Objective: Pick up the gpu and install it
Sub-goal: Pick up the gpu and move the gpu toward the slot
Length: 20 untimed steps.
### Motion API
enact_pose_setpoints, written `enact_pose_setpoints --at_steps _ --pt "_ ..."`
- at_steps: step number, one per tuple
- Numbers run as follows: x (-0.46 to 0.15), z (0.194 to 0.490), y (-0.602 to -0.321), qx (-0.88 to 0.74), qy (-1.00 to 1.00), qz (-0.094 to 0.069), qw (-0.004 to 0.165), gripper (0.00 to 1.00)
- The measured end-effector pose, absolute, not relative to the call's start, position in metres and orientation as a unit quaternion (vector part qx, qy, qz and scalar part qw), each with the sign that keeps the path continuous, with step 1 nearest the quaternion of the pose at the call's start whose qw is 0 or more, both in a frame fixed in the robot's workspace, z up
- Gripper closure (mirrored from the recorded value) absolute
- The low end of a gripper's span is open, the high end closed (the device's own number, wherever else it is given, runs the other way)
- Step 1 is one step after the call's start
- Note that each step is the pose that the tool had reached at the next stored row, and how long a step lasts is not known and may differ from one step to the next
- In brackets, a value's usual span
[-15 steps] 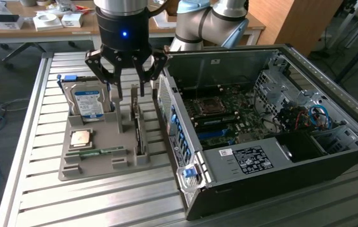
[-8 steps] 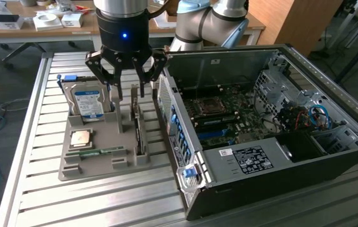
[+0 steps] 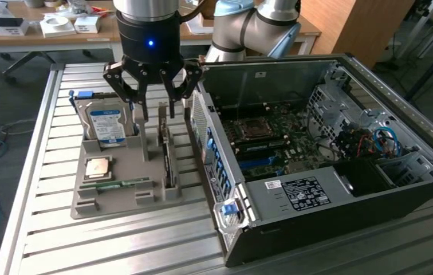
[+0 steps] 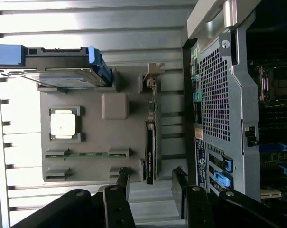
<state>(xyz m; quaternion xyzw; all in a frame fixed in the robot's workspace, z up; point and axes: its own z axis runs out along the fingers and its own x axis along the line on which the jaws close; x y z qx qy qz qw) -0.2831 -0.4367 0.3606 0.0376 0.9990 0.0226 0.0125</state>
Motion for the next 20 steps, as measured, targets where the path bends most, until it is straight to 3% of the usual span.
enact_pose_setpoints --at_steps 20 --pt "-0.2831 0.3569 -0.4367 0.051 0.998 0.022 0.013 0.51"
